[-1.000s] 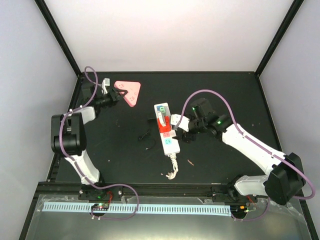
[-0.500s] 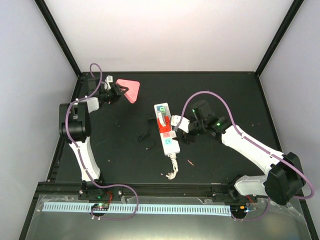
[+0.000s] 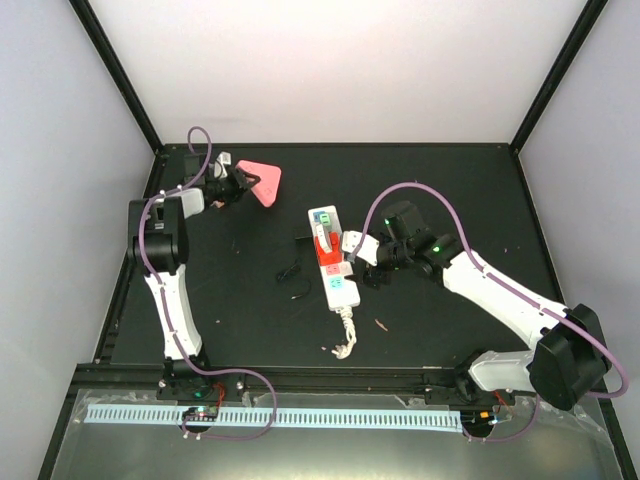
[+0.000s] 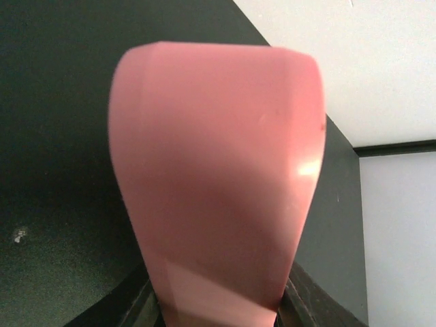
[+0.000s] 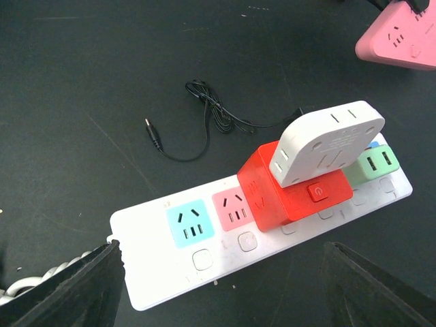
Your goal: Pull the plug off the socket
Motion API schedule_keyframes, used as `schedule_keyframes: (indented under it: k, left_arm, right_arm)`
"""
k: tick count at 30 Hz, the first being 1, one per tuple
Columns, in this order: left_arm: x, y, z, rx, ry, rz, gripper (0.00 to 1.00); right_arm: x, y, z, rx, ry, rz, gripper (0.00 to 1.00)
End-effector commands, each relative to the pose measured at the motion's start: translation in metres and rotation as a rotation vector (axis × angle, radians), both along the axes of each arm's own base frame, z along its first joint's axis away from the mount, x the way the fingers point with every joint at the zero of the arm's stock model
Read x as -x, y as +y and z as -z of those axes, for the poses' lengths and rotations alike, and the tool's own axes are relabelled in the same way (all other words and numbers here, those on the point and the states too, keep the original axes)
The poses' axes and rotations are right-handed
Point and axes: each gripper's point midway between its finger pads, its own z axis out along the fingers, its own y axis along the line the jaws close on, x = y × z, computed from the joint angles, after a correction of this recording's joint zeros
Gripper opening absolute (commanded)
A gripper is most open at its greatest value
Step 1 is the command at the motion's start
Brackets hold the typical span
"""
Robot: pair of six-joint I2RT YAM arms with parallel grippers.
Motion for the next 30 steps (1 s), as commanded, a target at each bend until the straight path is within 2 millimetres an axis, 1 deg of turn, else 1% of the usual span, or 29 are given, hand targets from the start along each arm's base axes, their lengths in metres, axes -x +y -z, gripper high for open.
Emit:
schedule_keyframes:
  k: [1,5,8,10,12,13,16,17,25,28,30]
  left_arm:
    - [-0.012,0.001,-0.006,-0.027,-0.017,-0.009,0.34]
    - [-0.01,0.005,-0.007,-0.056,-0.006,-0.026,0.52]
    - [-0.006,0.009,-0.008,-0.093,-0.004,-0.038,0.57]
    - [-0.001,0.009,-0.013,-0.114,-0.008,-0.036,0.68]
    - [0.002,0.01,-0.019,-0.141,-0.025,-0.033,0.76]
    - [0.004,0.012,-0.022,-0.157,-0.029,-0.037,0.83]
    - [0.008,0.017,-0.033,-0.202,-0.043,-0.044,0.97]
    - [0.009,0.019,-0.038,-0.219,-0.047,-0.049,0.99]
    - [0.026,0.031,-0.074,-0.348,-0.099,-0.059,0.99]
    - [0.035,0.031,-0.087,-0.384,-0.124,-0.042,0.99]
    - [0.045,0.027,-0.103,-0.406,-0.166,-0.022,0.99]
  right_arm:
    - [-0.001,0.002,-0.007,-0.027,-0.012,0.006,0.81]
    - [-0.002,0.001,-0.007,-0.026,-0.01,0.012,0.81]
    - [-0.001,0.002,-0.008,-0.033,-0.005,0.015,0.81]
    - [0.0,0.002,-0.008,-0.042,0.001,0.014,0.81]
    - [0.001,0.002,-0.009,-0.052,0.002,0.015,0.81]
    - [0.001,0.002,-0.009,-0.056,0.001,0.015,0.81]
    - [-0.001,0.002,-0.01,-0.069,-0.006,0.028,0.81]
    - [-0.002,0.002,-0.01,-0.075,-0.002,0.035,0.81]
    - [-0.017,0.001,-0.013,-0.137,0.042,0.109,0.83]
    - [-0.023,0.0,-0.015,-0.156,0.063,0.143,0.84]
    - [-0.027,-0.001,-0.016,-0.168,0.092,0.165,0.85]
